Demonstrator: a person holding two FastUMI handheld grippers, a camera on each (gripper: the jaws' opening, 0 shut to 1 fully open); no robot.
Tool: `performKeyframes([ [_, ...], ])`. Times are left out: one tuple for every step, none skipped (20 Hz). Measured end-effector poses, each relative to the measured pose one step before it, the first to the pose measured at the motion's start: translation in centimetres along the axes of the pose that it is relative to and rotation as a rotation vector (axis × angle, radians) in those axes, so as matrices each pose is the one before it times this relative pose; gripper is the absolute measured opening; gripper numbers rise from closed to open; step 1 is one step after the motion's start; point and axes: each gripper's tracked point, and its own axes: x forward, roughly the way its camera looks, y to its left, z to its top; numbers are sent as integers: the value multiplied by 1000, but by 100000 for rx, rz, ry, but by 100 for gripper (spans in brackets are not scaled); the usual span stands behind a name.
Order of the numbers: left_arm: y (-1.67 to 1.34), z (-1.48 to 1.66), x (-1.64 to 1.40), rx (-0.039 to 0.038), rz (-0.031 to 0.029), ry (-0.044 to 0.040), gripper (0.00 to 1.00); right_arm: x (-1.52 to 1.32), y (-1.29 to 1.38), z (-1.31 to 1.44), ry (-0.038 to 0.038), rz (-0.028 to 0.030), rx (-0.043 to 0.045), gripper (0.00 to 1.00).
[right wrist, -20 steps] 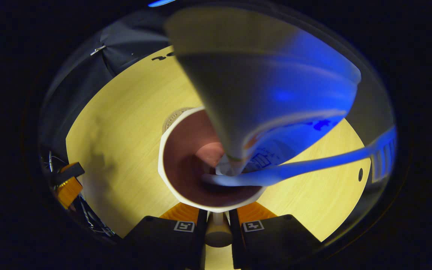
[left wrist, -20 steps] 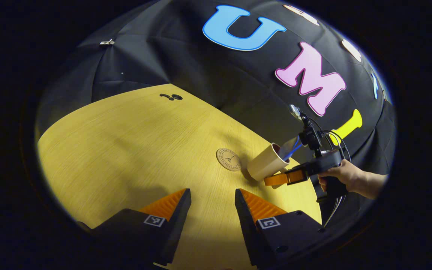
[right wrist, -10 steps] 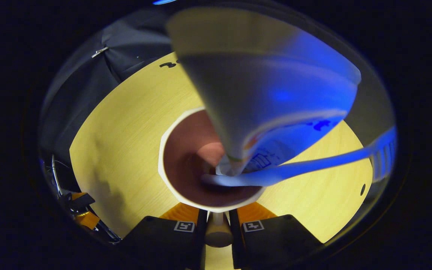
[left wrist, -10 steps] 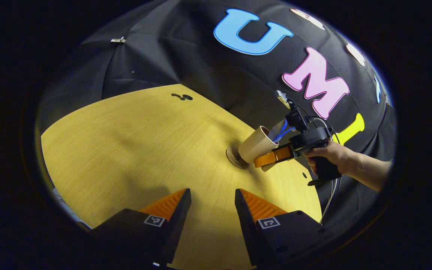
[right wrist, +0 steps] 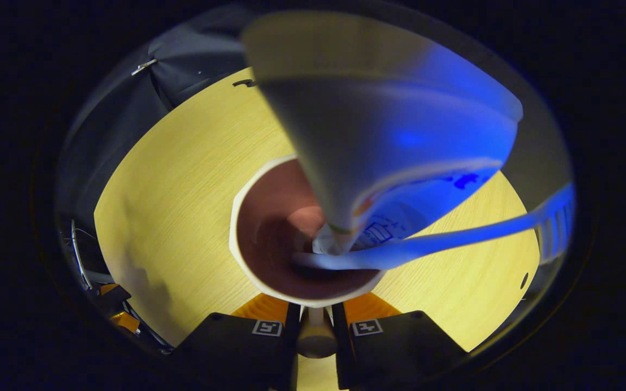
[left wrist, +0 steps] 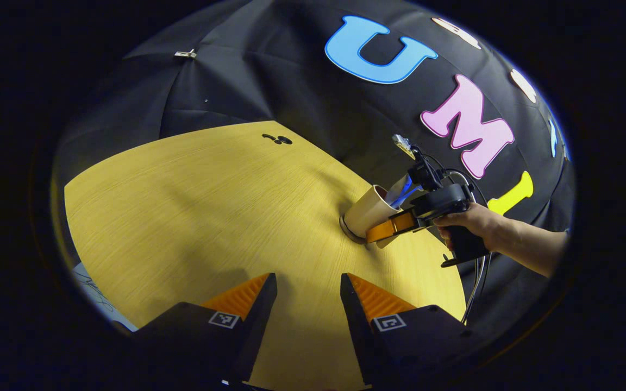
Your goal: Put the toothbrush and toothpaste on the desktop into the cup, then pick up the cup and place it on the coaster on the desktop.
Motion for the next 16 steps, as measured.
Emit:
performKeyframes([
  [88,22,-1,-55,80,4,75,155,33,-9,433,6,288,31],
  [112,11,-16,69,31,153,75,109,-40,126,-308,-97,236,31],
  [62,19,-8,54,78,140,75,-148,-47,-214,604,-81,296,31],
  [59,-70,-15,-35,63,362,75,52,-23,-49,159,-222,115,32],
  [30,150,-55,-143,92,161,75,-52,15,17,113,-108,-77,32],
  [-14,158,-93,-114,-258,-222,75,6,4,-48,115,-30,145,32],
  [-124,249,-142,79,-346,-259,75,-58,-18,-60,98,-89,275,33],
  [-7,161,-139,480,-283,-4,75,-43,-33,-81,239,-58,204,33],
  [-10,176,-122,785,-171,67,75,-132,34,17,-236,-18,38,33],
  [26,76,8,774,-30,50,75,-202,87,2,-368,151,-173,29],
  [72,93,-91,456,75,99,75,-358,75,14,-458,-266,-266,28],
  [118,131,-241,4,-53,169,74,-426,234,68,-972,978,302,37],
  [93,6,-181,-93,-161,158,74,-132,123,91,-513,381,641,41],
  [-63,144,-262,58,-162,176,75,-331,182,59,-506,752,709,48],
  [63,-54,-157,310,-204,288,75,-272,63,155,-988,293,573,50],
  [-100,157,-195,533,-359,102,75,-335,9,255,-1464,515,339,56],
])
